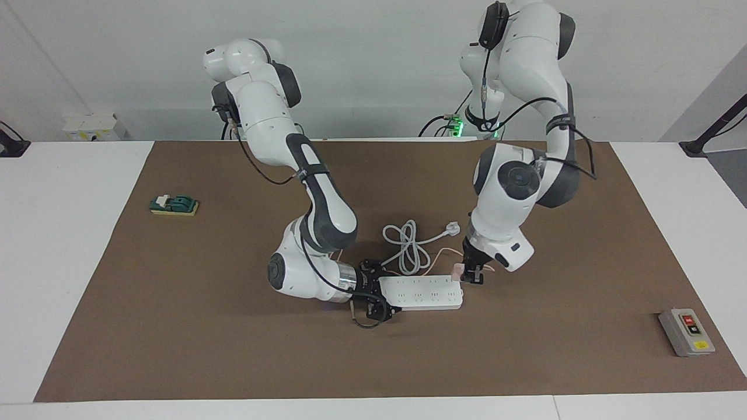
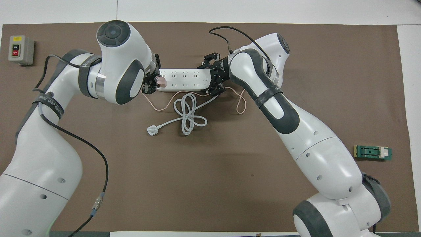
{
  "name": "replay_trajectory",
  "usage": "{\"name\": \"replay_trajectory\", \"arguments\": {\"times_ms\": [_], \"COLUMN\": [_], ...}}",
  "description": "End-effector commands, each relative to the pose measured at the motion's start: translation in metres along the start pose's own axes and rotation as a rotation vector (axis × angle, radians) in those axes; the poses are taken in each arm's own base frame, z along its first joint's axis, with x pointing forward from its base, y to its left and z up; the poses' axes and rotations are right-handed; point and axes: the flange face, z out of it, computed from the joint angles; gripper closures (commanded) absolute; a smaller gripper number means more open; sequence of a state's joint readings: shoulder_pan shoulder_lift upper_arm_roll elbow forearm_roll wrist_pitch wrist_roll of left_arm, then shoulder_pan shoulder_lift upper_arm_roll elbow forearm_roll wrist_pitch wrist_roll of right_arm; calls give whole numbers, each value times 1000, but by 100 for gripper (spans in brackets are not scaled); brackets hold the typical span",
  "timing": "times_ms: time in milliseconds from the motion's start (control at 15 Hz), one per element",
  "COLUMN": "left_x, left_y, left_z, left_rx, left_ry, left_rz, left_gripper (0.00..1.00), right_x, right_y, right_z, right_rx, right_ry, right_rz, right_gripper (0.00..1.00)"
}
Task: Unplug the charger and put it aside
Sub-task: 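Pull the charger out with the left gripper while the right gripper lifts away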
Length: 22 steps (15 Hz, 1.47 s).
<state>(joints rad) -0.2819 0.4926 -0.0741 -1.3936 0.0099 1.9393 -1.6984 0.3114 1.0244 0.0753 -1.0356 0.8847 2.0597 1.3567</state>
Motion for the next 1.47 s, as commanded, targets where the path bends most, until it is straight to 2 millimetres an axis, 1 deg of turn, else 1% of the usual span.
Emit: {"name": "replay_trajectory", "arguments": {"times_ms": [0, 67, 133, 200, 267, 333, 400, 467, 533, 600, 667, 733, 867, 1000, 1067, 1133, 1200, 1267, 1333, 1400], "left_x": [40, 54, 76, 94, 117, 143, 163, 187, 212, 238, 252, 263, 270, 270, 270, 270, 269, 269, 269, 268], "left_y": [-19, -25, -30, -35, -40, -45, -51, -60, -72, -86, -96, -107, -130, -134, -135, -136, -138, -139, -138, -137], "left_z": [-52, -65, -73, -79, -86, -87, -86, -79, -73, -65, -58, -45, -20, -11, -10, -9, -7, -7, -8, -10], "left_rx": [21, 27, 44, 58, 66, 78, 82, 91, 99, 98, 80, 58, 20, -13, -13, -11, -8, -12, -12, -11], "left_ry": [2, -1, -6, -14, -20, -23, -25, -30, -37, -44, -37, -24, 4, 27, 28, 27, 25, 28, 28, 27], "left_rz": [22, 51, 75, 96, 126, 155, 189, 239, 308, 376, 427, 461, 507, 511, 513, 516, 519, 526, 540, 545], "left_gripper": [100, 100, 100, 100, 100, 100, 100, 100, 100, 100, 100, 100, 100, 100, 94, 62, 1, 0, 0, 0], "right_x": [13, 13, 13, 13, 13, 8, 5, -2, -4, -10, -15, -23, -43, -68, -81, -90, -101, -106, -109, -106], "right_y": [-2, -2, -2, -2, -2, -2, -5, -4, -5, -6, -2, 2, 14, 29, 37, 47, 62, 75, 108, 122], "right_z": [7, 7, 6, 6, 5, -1, -15, -29, -53, -80, -97, -117, -162, -209, -235, -258, -281, -304, -351, -373], "right_rx": [14, 14, 16, 16, 14, 9, 13, -6, -21, -21, -43, -68, -97, -127, -131, -149, -192, -229, -343, -387], "right_ry": [23, 23, 23, 23, 20, 17, 10, -5, -14, -14, -1, 26, 93, 204, 255, 302, 355, 405, 468, 486], "right_rz": [-39, -39, -39, -37, -33, -35, -35, -41, -37, -32, -36, -52, -92, -156, -208, -291, -414, -530, -808, -925], "right_gripper": [61, 61, 56, 41, 20, 0, 0, 0, 0, 0, 0, 0, 0, 0, 0, 0, 0, 0, 0, 0]}}
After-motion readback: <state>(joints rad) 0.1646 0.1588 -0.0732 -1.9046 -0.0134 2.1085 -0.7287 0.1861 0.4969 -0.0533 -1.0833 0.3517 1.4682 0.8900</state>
